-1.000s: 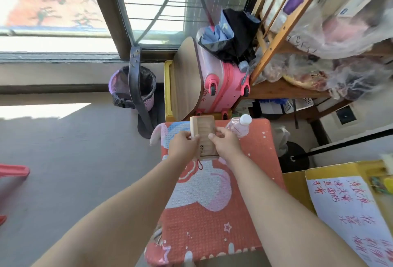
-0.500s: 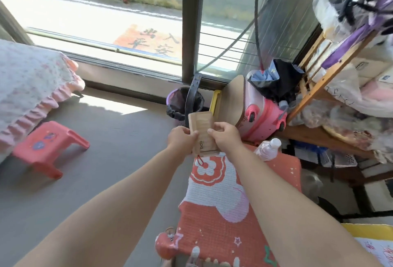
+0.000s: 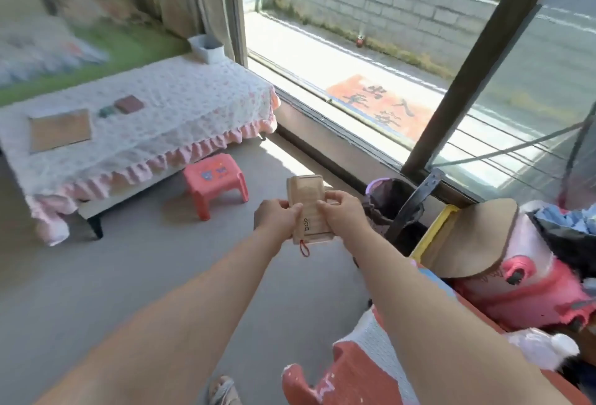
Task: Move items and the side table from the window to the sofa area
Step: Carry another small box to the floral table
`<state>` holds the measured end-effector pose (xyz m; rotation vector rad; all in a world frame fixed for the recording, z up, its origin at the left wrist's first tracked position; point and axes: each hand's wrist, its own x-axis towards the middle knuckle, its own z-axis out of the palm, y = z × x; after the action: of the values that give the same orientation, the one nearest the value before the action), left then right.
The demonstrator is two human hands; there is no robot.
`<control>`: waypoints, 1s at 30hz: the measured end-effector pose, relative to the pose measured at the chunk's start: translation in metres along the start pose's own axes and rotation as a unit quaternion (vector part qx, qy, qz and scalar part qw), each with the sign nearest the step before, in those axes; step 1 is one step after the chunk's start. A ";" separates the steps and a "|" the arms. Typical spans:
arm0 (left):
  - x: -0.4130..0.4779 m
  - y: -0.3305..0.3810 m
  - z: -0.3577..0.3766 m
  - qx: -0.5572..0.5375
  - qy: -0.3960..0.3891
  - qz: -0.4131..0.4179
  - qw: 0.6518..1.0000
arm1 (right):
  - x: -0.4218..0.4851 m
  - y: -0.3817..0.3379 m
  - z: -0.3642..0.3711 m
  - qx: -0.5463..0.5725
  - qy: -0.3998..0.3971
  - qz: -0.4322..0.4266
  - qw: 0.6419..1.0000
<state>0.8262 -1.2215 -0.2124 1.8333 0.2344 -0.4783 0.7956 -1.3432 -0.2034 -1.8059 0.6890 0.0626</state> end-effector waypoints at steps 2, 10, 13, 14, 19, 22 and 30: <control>0.018 -0.004 -0.036 -0.025 0.027 -0.003 0.999 | 0.010 -0.022 0.036 -0.013 -0.030 -0.009 0.999; 0.074 0.005 -0.160 -0.066 0.118 -0.014 0.991 | 0.046 -0.101 0.163 -0.046 -0.110 -0.045 0.992; 0.088 0.015 -0.191 -0.068 0.129 -0.016 0.989 | 0.059 -0.125 0.194 -0.072 -0.128 -0.059 0.987; 0.096 0.019 -0.203 -0.067 0.135 -0.016 0.988 | 0.064 -0.135 0.206 -0.077 -0.134 -0.062 0.986; 0.135 0.032 -0.249 -0.050 0.158 -0.020 0.986 | 0.093 -0.172 0.252 -0.063 -0.158 -0.080 0.982; 0.161 0.040 -0.265 -0.052 0.179 -0.022 0.982 | 0.120 -0.189 0.275 -0.096 -0.165 -0.092 0.977; 0.253 0.067 -0.286 -0.049 0.223 -0.021 0.973 | 0.206 -0.235 0.312 -0.105 -0.196 -0.103 0.970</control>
<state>1.1375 -0.9914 -0.1940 1.8232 0.5925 -0.0752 1.1703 -1.1097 -0.1890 -1.9818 0.2182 0.3549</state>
